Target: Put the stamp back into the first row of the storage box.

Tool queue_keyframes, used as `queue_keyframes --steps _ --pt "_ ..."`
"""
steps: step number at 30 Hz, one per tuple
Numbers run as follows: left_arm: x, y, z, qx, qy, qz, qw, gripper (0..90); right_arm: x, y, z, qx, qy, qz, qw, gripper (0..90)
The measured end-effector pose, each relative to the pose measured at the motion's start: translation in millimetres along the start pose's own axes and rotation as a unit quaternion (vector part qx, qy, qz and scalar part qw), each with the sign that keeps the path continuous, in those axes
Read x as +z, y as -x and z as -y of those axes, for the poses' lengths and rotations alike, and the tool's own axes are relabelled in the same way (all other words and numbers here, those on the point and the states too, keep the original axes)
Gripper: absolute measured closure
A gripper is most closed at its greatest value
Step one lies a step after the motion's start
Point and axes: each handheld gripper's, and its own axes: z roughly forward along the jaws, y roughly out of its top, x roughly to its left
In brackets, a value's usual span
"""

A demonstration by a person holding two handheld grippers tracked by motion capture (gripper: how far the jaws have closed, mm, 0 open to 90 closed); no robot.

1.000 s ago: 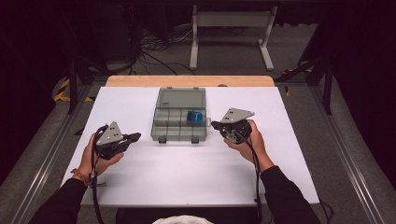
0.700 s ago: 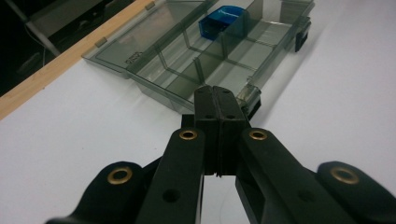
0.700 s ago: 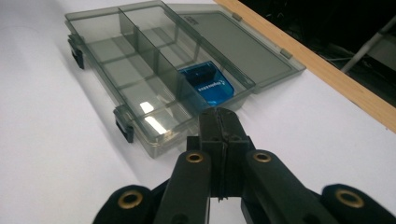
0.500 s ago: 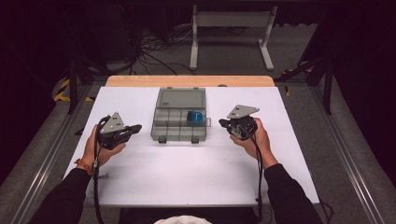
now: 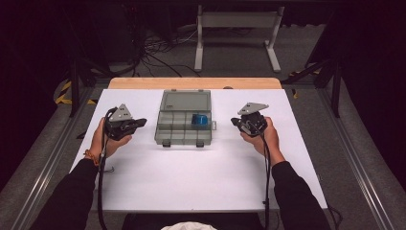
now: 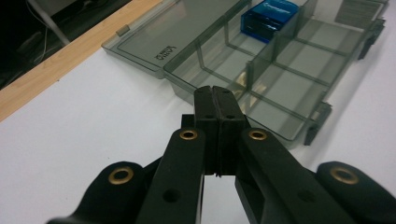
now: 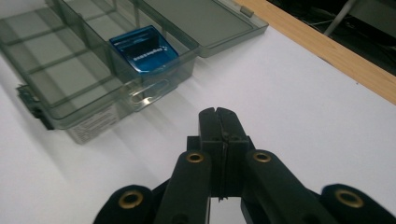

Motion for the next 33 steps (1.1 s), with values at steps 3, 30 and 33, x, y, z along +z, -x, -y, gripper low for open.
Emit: queue_keyframes --steps 3,30,33 --pt "7.6 -9.8 -3.7 -0.002 -0.011 -0.001 0.9999 90.0 7.7 7.6 -4.5 0.008 -0.006 0.000 1.0000 90.0" --pt "71.2 -72.5 -29.3 -0.080 -0.056 -0.036 0.9946 90.0 88.1 49.4 -50.6 0.048 -0.083 0.021 0.9951 90.0" --pt "78.6 -73.3 -28.3 -0.083 -0.062 -0.041 0.9937 90.0 92.3 49.5 -52.6 0.047 -0.086 0.024 0.9949 90.0"
